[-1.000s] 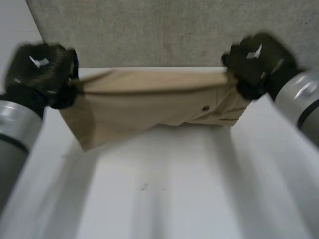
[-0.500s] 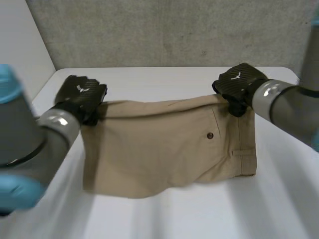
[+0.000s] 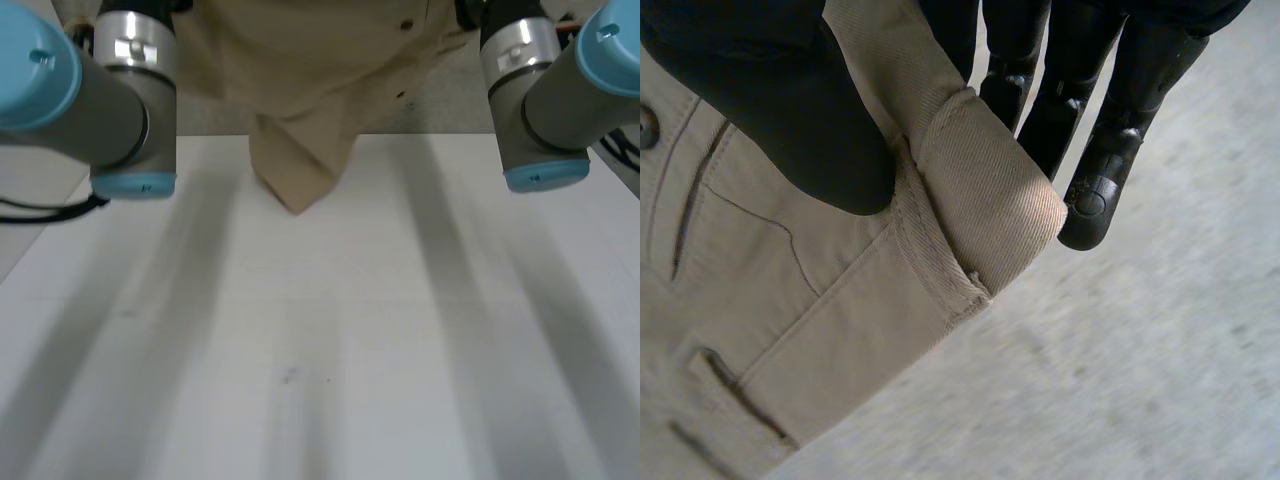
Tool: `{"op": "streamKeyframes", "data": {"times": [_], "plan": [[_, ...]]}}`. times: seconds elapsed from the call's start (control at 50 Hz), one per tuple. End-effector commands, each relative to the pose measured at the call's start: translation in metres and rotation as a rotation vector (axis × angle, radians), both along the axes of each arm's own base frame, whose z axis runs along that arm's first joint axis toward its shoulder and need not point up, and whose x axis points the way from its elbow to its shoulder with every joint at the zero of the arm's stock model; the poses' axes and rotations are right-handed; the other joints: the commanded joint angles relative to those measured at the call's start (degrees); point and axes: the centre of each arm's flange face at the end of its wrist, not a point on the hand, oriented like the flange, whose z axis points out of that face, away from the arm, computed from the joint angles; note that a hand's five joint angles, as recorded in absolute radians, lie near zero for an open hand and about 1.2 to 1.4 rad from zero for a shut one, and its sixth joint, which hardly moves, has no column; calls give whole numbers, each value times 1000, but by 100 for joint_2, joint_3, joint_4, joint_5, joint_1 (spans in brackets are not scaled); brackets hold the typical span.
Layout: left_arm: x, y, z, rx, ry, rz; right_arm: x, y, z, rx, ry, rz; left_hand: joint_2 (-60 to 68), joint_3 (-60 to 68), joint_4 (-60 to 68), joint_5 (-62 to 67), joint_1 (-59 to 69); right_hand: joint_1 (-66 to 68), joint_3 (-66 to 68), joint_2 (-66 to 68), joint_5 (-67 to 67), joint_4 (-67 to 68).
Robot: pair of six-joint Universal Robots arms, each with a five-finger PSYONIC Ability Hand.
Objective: Fold the shorts.
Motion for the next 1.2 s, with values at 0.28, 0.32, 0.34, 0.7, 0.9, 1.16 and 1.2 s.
{"op": "streamKeyframes", "data": {"times": [0.28, 0.32, 0.34, 0.7, 0.9, 1.16, 1.2], "plan": [[17, 105, -192, 652, -316, -88, -26, 45, -175, 816, 323, 11, 1134, 1152, 1110, 1338, 1516, 2389, 1229, 1232, 1323, 1164], [26, 119, -194, 715, -344, -73, -31, 56, -178, 852, 340, 12, 1134, 1152, 1110, 1338, 1516, 2389, 1229, 1232, 1323, 1164], [29, 123, -193, 730, -349, -69, -33, 64, -177, 867, 353, 14, 1134, 1152, 1110, 1338, 1516, 2389, 1229, 1232, 1323, 1164], [101, 257, -167, 1108, -596, -91, -118, 212, -160, 1072, 835, 15, 1134, 1152, 1110, 1338, 1516, 2389, 1229, 1232, 1323, 1164], [89, 244, -184, 1074, -576, -95, -124, 234, -180, 1162, 859, 68, 1134, 1152, 1110, 1338, 1516, 2389, 1229, 1232, 1323, 1164], [50, 184, -191, 823, -442, -99, -125, 209, -177, 1061, 775, 21, 1134, 1152, 1110, 1338, 1516, 2389, 1229, 1232, 1323, 1164], [41, 171, -194, 792, -423, -101, -124, 205, -176, 1042, 754, 12, 1134, 1152, 1110, 1338, 1516, 2389, 1229, 1232, 1323, 1164]]}}
